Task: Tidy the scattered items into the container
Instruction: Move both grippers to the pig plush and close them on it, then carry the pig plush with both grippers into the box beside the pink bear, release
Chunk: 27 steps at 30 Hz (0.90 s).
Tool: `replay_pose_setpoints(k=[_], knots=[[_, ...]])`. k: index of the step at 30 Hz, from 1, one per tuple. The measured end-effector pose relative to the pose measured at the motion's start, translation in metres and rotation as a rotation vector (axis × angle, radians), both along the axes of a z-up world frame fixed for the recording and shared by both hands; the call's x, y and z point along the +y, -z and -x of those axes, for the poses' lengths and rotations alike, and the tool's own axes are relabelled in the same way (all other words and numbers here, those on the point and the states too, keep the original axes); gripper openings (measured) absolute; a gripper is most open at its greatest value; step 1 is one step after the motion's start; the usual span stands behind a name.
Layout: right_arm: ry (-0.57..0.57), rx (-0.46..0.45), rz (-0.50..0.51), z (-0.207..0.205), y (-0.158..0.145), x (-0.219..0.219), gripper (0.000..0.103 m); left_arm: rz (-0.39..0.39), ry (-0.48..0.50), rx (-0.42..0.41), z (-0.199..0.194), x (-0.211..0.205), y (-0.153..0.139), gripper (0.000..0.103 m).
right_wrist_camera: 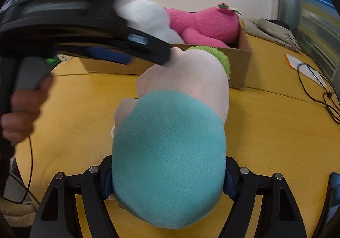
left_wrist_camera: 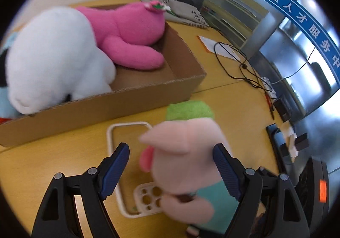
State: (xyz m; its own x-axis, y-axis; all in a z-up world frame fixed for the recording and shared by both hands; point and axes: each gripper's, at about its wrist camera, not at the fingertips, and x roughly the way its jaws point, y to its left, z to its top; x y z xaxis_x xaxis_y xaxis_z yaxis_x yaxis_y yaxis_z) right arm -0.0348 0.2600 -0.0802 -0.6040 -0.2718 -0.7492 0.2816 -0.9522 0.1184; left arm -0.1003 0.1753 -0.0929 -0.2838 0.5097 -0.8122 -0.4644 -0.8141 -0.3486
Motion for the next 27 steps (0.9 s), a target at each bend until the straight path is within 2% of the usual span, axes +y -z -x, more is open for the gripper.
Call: replay_pose_setpoints(k=[3,4,5,8,12,16,22,25,27], knots=[[0.001,0.000,0.003,-0.004,0.000,-0.002,0.080,-0.020,0.023,-0.023,0.000,0.002,0.004,0.077],[-0.003,0.003,0.001,-0.005,0.000,-0.002,0.080,-0.037,0.037,-0.039,0.000,0.003,0.005,0.066],[-0.009,0.007,-0.001,-0.006,0.000,-0.003,0.080,-0.049,0.048,-0.050,0.000,0.003,0.005,0.059],[-0.024,0.023,0.004,-0.007,-0.003,-0.007,0.079,-0.030,0.049,-0.036,-0.001,0.002,0.000,0.053],[-0.040,0.060,0.035,-0.003,-0.013,-0.009,0.078,-0.029,0.036,-0.001,0.000,0.001,-0.022,0.048],[-0.059,0.134,0.056,0.004,-0.036,-0.009,0.077,-0.037,0.050,0.095,0.005,0.003,-0.067,0.045],[-0.099,0.322,0.063,0.029,-0.099,-0.001,0.077,-0.039,0.100,0.260,0.040,0.009,-0.152,0.043],[-0.118,0.405,0.055,0.058,-0.128,0.002,0.077,-0.022,0.091,0.330,0.071,0.013,-0.177,0.043],[-0.128,0.442,0.082,0.087,-0.140,0.007,0.077,-0.022,0.084,0.332,0.096,0.015,-0.183,0.043]])
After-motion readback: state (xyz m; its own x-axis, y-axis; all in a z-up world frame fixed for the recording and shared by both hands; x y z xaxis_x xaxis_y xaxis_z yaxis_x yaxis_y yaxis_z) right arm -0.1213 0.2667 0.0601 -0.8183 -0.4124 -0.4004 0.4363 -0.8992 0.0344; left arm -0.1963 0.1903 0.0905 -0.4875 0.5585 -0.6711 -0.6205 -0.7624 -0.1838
